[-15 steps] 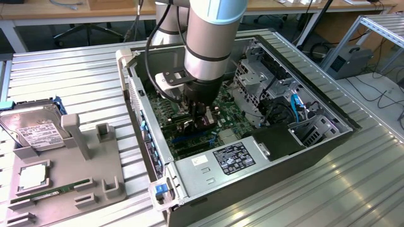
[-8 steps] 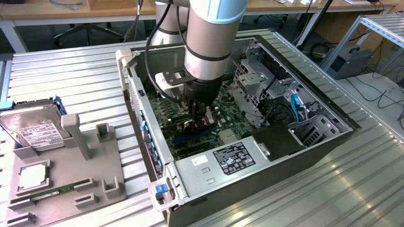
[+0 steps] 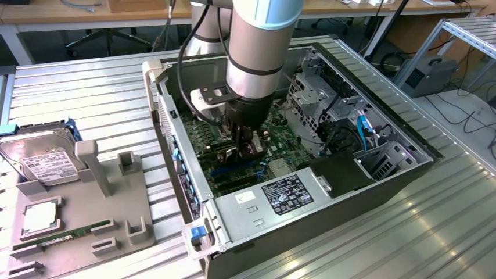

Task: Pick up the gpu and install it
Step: 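Insert the gpu into the slot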

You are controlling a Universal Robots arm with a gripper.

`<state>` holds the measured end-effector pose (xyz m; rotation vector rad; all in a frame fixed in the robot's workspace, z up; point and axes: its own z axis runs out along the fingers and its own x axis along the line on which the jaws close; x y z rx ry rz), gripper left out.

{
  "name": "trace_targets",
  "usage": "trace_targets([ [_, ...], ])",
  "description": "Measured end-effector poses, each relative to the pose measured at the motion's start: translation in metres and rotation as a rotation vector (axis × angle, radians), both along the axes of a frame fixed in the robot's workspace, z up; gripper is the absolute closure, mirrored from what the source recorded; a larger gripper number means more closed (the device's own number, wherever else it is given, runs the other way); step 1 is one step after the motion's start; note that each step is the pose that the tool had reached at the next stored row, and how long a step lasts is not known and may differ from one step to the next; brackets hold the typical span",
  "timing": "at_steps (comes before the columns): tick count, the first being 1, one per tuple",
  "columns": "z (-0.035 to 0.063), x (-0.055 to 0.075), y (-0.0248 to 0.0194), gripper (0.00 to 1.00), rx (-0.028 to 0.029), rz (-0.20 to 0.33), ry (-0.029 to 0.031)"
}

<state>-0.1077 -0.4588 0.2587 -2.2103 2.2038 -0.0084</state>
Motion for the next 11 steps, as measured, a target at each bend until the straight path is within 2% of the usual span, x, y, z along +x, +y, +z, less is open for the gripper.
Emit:
trace_targets([
  [11,-0.0032,-0.0037,0.0001,0.73,0.0,0.0,0.0],
])
